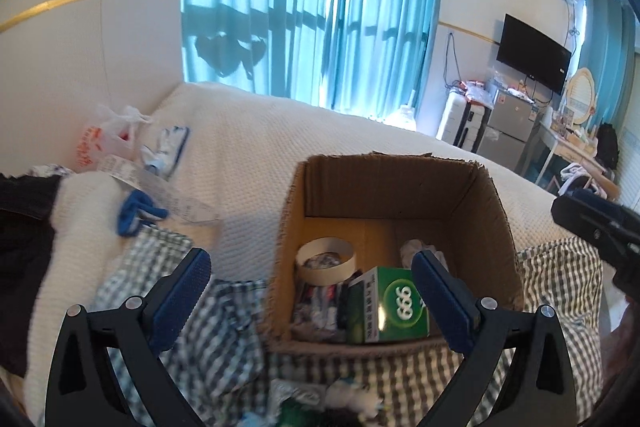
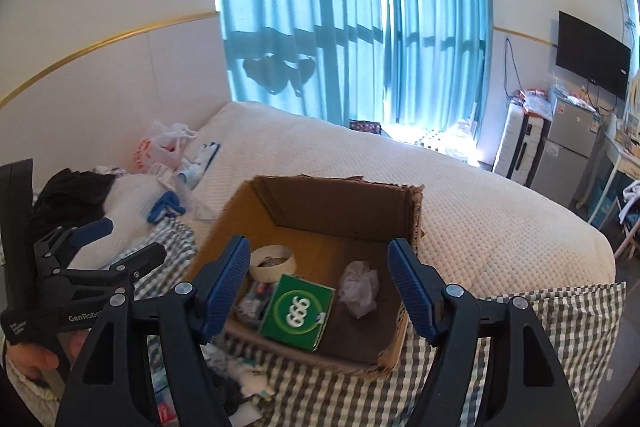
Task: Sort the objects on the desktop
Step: 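Move both tools back to the pile of items, then grasp the clear floss-pick jar with the left tool while the right tool grasps the black round lid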
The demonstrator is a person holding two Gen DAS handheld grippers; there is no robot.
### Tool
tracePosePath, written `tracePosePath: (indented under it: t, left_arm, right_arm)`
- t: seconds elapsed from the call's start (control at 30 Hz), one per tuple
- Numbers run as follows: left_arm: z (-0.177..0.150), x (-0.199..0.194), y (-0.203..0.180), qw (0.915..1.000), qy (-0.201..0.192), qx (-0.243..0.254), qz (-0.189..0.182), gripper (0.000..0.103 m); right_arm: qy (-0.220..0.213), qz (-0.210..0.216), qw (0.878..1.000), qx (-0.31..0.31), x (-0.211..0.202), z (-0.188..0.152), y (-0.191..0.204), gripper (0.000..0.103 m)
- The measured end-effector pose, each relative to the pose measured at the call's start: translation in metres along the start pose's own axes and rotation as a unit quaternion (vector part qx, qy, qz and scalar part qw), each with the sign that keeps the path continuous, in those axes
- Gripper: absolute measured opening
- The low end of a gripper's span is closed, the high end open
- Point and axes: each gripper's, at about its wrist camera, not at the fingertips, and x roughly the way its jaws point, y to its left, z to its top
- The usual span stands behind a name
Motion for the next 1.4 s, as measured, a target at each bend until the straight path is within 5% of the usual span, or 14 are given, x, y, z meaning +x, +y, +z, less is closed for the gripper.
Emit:
tracePosePath:
  t: [0.3, 0.57, 0.8, 1.17, 1.33, 1.4]
  left_arm:
    - [-0.043, -0.037, 0.026, 0.9984, 0.008, 0.033, 0.044, 0.103]
    - [-0.133, -0.035, 0.04, 0.9951, 0.064, 0.04, 0.064, 0.103]
    - [-0.204, -0.02, 0.045, 0.9916, 0.122, 0.013, 0.041, 0.103]
    - [-0.236, 0.012, 0.045, 0.9833, 0.182, 0.002, -0.007, 0.103]
    - [-0.243, 0.021, 0.037, 0.9798, 0.198, 0.029, 0.002, 0.102]
    - [-0.245, 0.024, 0.034, 0.978, 0.206, 0.035, -0.006, 0.087]
  right_arm:
    - [0.017, 0.026, 0.999, -0.042, -0.025, -0.033, 0.036, 0.072]
    - [0.07, 0.065, 0.994, -0.045, -0.018, -0.088, 0.051, 0.072]
    - [0.111, 0.072, 0.989, -0.067, 0.009, -0.138, 0.07, 0.072]
    - [0.181, 0.083, 0.978, -0.059, 0.058, -0.195, 0.08, 0.072]
    - [0.196, 0.093, 0.974, -0.059, 0.067, -0.202, 0.083, 0.072]
    - [0.201, 0.1, 0.973, -0.06, 0.07, -0.203, 0.086, 0.072]
